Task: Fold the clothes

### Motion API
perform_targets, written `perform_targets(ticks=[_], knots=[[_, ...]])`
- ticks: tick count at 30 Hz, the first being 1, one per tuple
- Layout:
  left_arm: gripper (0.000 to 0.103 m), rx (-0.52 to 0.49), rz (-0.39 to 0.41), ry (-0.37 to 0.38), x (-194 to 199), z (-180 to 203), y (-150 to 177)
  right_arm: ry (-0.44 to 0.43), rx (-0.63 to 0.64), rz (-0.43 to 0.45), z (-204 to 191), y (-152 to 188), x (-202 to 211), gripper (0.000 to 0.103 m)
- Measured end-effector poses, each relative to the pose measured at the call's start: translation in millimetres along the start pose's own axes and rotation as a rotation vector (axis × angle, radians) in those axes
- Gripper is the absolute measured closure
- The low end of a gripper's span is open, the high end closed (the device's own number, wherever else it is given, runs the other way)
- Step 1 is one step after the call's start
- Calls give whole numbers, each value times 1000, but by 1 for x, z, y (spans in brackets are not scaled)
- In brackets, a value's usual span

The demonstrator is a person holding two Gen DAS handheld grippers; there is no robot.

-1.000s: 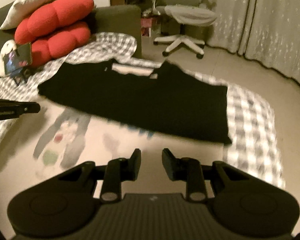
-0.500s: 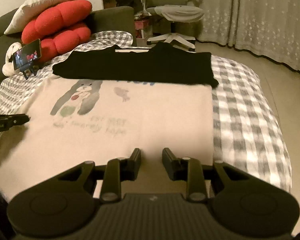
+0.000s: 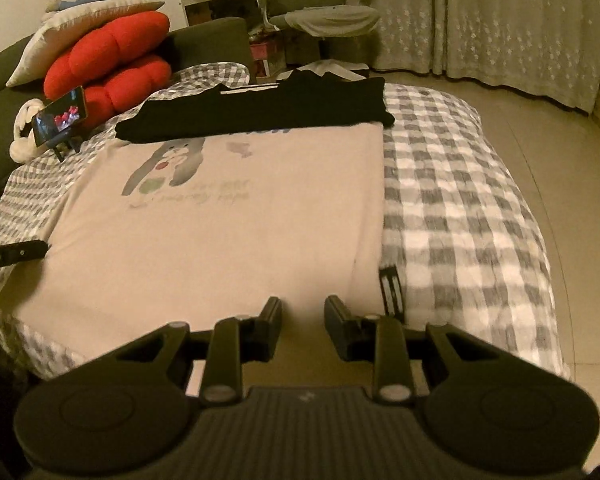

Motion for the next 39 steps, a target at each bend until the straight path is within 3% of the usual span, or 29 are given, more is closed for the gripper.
perform_targets(ticks=[7, 13, 19, 30, 39], knots=[[98, 69, -31, 43, 9, -12, 12, -31, -100, 3, 5, 14, 16, 77], [98, 162, -55, 85, 17, -24, 20, -36, -242, 130, 22, 15, 41, 76], [98, 289, -96, 167, 21, -40, 25, -11, -337, 177, 43, 16, 50, 74], [94, 240, -92, 172, 27, -29, 32, -42, -340, 109, 41, 28, 35, 72], [94, 216, -85, 154, 25, -26, 33, -25, -330, 110, 38, 34, 33, 76]])
Point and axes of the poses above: each gripper's, at about its wrist camera, not at the fingertips, and x roughly against the way its jaws point, z to its right, y to its underside, the point moved 7 cm from there along -x, roughly the way its jaws point, and after that the axes turned 7 degrees about -y, right-handed, at the moved point
